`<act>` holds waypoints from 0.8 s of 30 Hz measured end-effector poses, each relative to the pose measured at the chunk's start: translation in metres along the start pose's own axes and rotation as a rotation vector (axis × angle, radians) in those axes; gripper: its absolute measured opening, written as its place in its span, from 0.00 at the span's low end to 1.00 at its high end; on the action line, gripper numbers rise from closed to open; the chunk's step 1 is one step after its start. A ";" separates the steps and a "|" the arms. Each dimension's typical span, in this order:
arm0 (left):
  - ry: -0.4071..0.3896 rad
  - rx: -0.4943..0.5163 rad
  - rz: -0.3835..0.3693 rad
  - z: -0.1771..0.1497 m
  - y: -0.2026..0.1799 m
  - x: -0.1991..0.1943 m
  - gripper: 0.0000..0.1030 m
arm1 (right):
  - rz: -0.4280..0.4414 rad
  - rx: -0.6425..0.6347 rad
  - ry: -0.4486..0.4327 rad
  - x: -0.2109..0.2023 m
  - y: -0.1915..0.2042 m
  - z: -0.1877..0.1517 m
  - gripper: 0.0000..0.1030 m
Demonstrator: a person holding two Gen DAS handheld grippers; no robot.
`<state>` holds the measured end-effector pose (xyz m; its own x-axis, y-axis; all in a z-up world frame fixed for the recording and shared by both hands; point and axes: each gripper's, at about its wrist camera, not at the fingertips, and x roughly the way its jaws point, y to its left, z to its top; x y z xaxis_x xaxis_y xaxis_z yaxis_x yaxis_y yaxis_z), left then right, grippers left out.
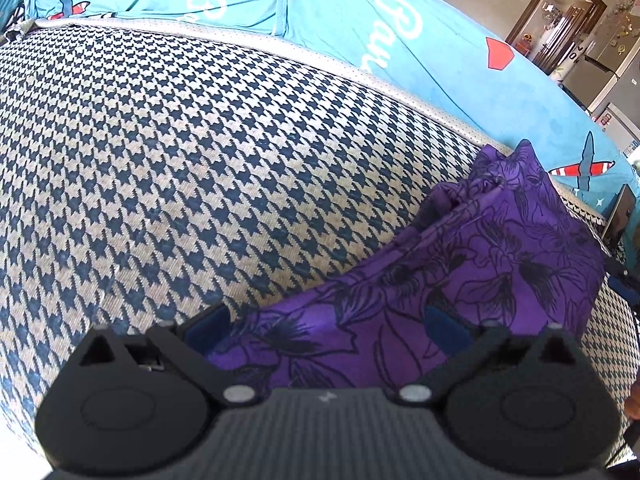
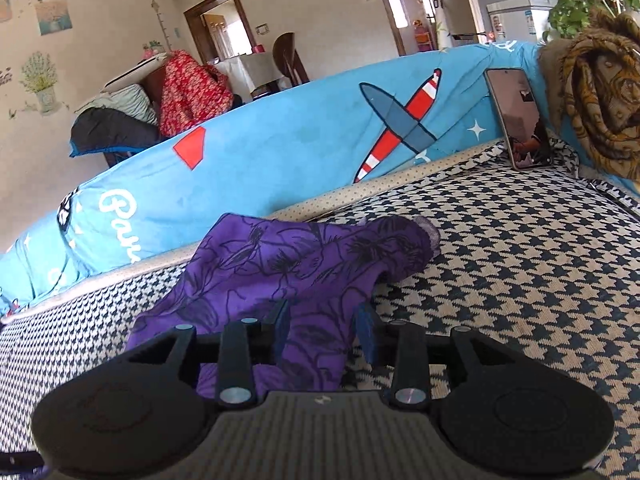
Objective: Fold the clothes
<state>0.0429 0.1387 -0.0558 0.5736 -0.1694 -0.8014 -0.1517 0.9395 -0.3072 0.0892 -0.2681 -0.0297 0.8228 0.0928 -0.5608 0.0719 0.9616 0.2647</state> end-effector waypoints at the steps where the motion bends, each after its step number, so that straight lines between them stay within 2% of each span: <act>1: -0.001 -0.001 0.002 -0.001 0.002 -0.001 1.00 | 0.012 -0.019 0.006 -0.004 0.003 -0.004 0.34; 10: 0.010 0.016 -0.001 -0.015 0.014 -0.012 1.00 | 0.174 -0.154 0.091 -0.042 0.031 -0.051 0.35; 15: 0.002 -0.043 -0.009 -0.021 0.027 -0.021 1.00 | 0.297 -0.219 0.154 -0.064 0.044 -0.082 0.35; 19: 0.001 -0.075 -0.023 -0.029 0.032 -0.027 1.00 | 0.427 -0.219 0.241 -0.075 0.050 -0.106 0.35; 24: 0.015 -0.079 -0.061 -0.044 0.024 -0.031 1.00 | 0.509 -0.188 0.336 -0.079 0.053 -0.129 0.35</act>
<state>-0.0137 0.1539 -0.0610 0.5720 -0.2301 -0.7873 -0.1801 0.9012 -0.3942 -0.0446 -0.1910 -0.0723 0.5041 0.5967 -0.6243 -0.4066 0.8018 0.4380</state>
